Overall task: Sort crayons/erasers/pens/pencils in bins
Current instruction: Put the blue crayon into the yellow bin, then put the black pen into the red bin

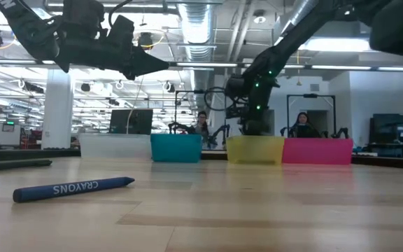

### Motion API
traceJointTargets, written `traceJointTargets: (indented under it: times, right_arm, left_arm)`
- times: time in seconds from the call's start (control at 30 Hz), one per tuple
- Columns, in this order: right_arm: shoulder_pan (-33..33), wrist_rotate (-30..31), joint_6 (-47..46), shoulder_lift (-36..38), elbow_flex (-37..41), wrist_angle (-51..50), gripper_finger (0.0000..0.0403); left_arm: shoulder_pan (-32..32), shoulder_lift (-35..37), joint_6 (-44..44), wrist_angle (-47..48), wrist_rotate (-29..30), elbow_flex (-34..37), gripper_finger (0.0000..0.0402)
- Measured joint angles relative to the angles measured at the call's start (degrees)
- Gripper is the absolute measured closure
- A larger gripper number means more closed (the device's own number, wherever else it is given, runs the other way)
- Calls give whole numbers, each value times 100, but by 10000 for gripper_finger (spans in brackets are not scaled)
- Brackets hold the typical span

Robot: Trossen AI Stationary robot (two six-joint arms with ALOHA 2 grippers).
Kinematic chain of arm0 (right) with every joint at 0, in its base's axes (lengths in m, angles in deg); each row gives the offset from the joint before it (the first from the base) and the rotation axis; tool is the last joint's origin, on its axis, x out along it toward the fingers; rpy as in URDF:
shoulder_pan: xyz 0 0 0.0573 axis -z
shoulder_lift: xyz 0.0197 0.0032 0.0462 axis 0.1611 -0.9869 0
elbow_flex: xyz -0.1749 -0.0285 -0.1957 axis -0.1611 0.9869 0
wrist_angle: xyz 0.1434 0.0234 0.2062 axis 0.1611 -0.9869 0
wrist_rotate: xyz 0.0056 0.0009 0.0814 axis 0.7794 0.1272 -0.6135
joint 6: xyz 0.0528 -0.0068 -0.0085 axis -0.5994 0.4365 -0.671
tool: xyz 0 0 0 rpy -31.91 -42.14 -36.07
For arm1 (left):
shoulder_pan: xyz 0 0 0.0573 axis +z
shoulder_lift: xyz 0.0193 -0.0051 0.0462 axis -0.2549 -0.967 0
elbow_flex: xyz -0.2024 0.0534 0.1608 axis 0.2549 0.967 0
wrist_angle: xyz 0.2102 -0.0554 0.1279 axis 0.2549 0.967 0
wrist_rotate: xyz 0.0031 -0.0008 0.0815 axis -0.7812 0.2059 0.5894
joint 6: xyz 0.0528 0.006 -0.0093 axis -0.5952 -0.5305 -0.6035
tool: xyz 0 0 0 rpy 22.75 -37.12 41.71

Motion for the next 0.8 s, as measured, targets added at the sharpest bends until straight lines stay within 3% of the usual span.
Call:
traceJointTargets:
  times: [0.23,0.4,0.6,0.7,0.8]
  right_arm:
    - [-59,214,-146,-106,-17,549,347]
    - [-54,246,-215,-111,-17,594,295]
    - [-152,733,-209,-109,-43,321,231]
    - [-277,1111,-329,-96,-241,-102,228]
    - [-406,1290,-369,116,-282,-365,258]
  left_arm:
    - [0,0,4,17,-2,0,401]
    - [0,0,6,46,87,0,401]
    - [0,0,32,71,164,0,401]
    - [0,0,1,107,175,0,401]
    - [0,0,-7,113,175,0,401]
